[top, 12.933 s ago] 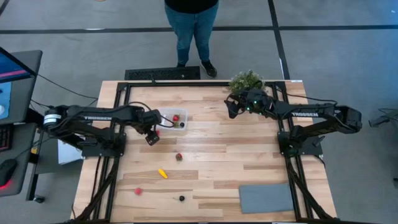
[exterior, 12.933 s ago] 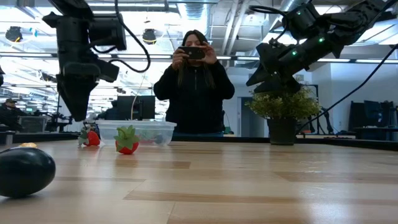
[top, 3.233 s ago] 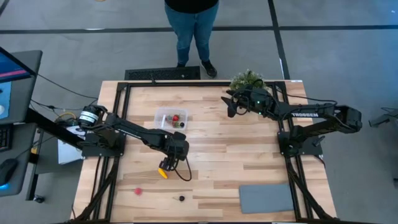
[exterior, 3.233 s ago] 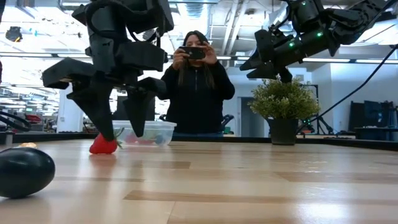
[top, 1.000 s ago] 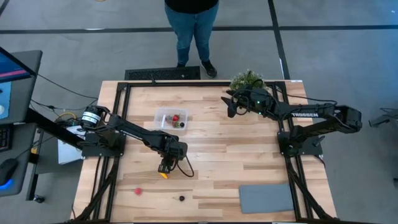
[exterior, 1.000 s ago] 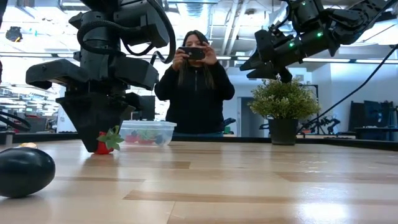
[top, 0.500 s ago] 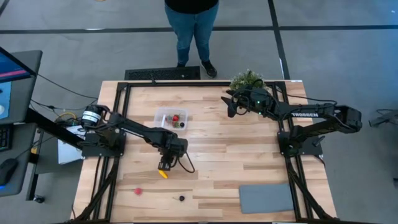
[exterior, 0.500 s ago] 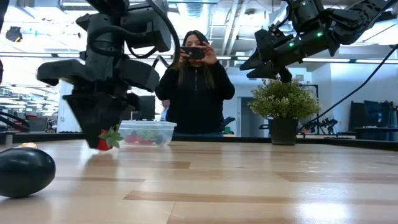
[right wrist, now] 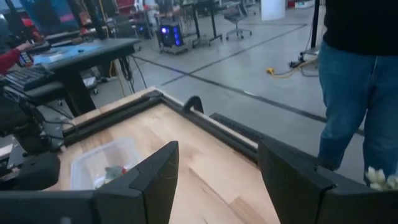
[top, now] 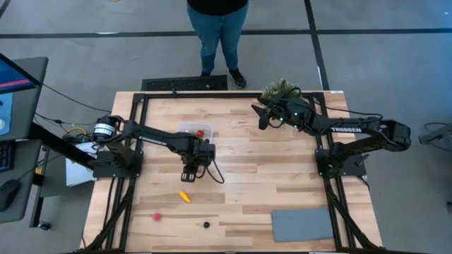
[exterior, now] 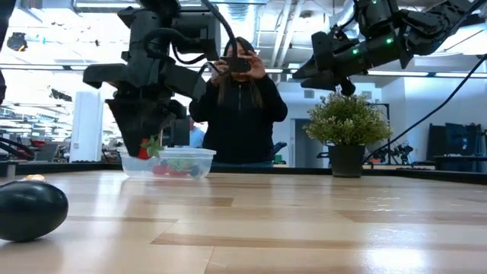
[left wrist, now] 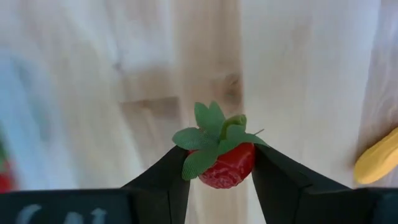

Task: Pick and placing Produce into tupperware
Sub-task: Put the strawberry into the transparent bin, then put the corn into the transparent bin

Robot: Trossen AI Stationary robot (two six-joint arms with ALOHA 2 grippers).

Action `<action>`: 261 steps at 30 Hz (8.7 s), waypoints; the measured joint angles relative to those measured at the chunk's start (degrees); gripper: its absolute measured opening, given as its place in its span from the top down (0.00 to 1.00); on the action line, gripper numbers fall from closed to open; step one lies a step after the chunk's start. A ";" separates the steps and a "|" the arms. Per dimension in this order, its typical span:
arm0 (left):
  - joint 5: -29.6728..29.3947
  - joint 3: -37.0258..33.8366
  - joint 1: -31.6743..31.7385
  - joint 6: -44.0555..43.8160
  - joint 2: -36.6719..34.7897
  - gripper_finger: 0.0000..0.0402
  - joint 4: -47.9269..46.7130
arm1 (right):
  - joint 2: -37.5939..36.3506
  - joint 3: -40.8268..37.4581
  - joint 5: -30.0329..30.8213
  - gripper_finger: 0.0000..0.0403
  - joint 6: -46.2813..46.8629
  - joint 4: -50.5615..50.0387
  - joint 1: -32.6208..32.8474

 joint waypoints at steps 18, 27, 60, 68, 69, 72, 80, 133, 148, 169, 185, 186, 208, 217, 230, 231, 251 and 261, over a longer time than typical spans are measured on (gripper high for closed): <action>-8.64 12.15 15.43 6.05 -7.49 0.67 -10.29 | 0.00 -0.01 -0.02 0.39 -3.67 1.00 -0.31; -6.02 12.15 22.97 6.53 -7.30 0.66 -10.80 | 0.01 -0.02 -0.02 0.39 -3.65 0.98 -0.28; -2.25 -7.48 25.88 4.72 -7.23 0.62 7.08 | 0.00 -0.02 -0.02 0.39 -1.61 0.59 -0.28; -1.99 -7.48 25.79 4.94 -7.23 0.55 6.89 | 0.02 -0.02 -0.02 0.39 -1.65 0.52 -0.28; -1.99 -7.48 25.79 4.96 -7.23 0.54 6.87 | 0.00 0.00 -0.02 0.39 -1.84 0.52 -0.28; -1.99 -7.48 25.79 5.26 -7.23 0.52 6.89 | 0.00 -0.01 -0.02 0.39 -1.92 0.50 -0.28; 0.76 -4.52 26.20 5.65 -9.40 0.49 2.87 | 0.01 0.00 -0.02 0.39 -2.07 0.50 -0.28; -6.26 -1.01 -18.57 -0.90 -13.31 0.51 -2.30 | 0.02 -0.02 0.09 0.39 5.01 0.00 0.66; -5.81 -1.05 -26.41 -6.44 -2.89 0.51 2.29 | 0.02 -0.02 0.05 0.39 6.43 -2.56 4.86; -1.46 -6.76 -26.41 -9.04 1.22 0.51 8.25 | 0.02 -0.02 0.05 0.39 6.48 -2.93 5.51; -2.47 -6.76 -26.37 -8.47 1.20 0.51 9.56 | 0.02 -0.02 0.05 0.39 7.44 -2.91 5.51; -2.46 -6.76 -26.32 -8.56 1.20 0.52 9.52 | 0.02 -0.02 0.05 0.39 7.44 -2.91 5.51; 1.53 -9.90 -25.21 -11.62 0.35 0.87 13.54 | 0.02 -0.02 0.05 0.39 7.50 -2.85 5.51; -1.12 -10.21 -21.83 -11.14 -5.24 0.87 6.75 | 0.02 -0.02 0.05 0.39 8.92 -2.39 5.51; -5.51 -9.83 -6.45 -5.73 -17.00 0.87 3.32 | 0.02 -0.02 0.05 0.39 8.90 -1.99 5.42; -5.62 -9.46 -4.58 -5.14 -17.62 0.87 3.31 | 0.02 -0.02 0.05 0.39 8.90 -1.98 5.41; -1.00 -5.95 23.23 6.28 -14.64 0.87 9.59 | 0.02 -0.02 0.04 0.39 8.33 -1.99 1.85; -1.02 -5.95 23.67 7.71 -5.43 0.87 13.65 | 0.02 -0.02 0.03 0.39 6.84 -2.41 1.20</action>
